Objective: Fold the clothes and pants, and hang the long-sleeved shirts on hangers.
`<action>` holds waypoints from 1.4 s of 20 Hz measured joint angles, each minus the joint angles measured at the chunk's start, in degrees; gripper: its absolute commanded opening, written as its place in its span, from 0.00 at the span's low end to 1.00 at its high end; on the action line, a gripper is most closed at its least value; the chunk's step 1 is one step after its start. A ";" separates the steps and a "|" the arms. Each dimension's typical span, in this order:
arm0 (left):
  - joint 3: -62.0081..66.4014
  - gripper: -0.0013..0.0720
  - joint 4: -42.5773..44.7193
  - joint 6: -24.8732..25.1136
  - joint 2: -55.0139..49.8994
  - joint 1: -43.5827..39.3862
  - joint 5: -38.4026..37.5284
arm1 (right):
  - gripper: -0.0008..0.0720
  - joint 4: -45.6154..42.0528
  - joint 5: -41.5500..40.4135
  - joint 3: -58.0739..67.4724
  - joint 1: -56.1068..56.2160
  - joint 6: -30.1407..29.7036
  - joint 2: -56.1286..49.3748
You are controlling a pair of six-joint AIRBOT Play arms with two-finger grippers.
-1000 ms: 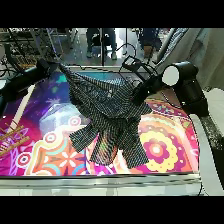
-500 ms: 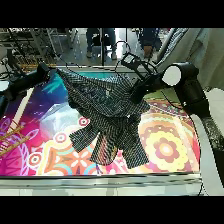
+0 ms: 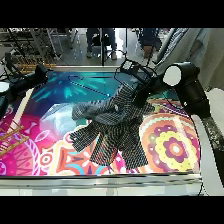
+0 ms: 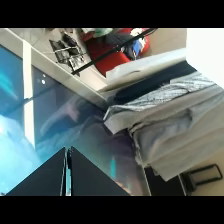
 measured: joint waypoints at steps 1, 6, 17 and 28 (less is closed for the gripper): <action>0.02 0.03 0.00 0.83 0.42 -0.02 -1.07 | 0.04 -1.03 0.11 -0.02 0.00 -0.13 -0.13; -1.03 0.67 1.11 3.65 1.16 0.15 -11.45 | 0.04 -3.15 -1.60 -0.04 -0.02 4.31 -0.55; -15.45 0.69 8.74 -1.20 -5.20 -6.43 -21.18 | 0.04 -2.99 -7.72 -0.04 1.31 16.87 -0.59; -14.29 0.36 7.85 -5.05 -12.31 -10.99 -16.06 | 0.05 -2.49 -8.09 -0.04 3.13 17.51 0.57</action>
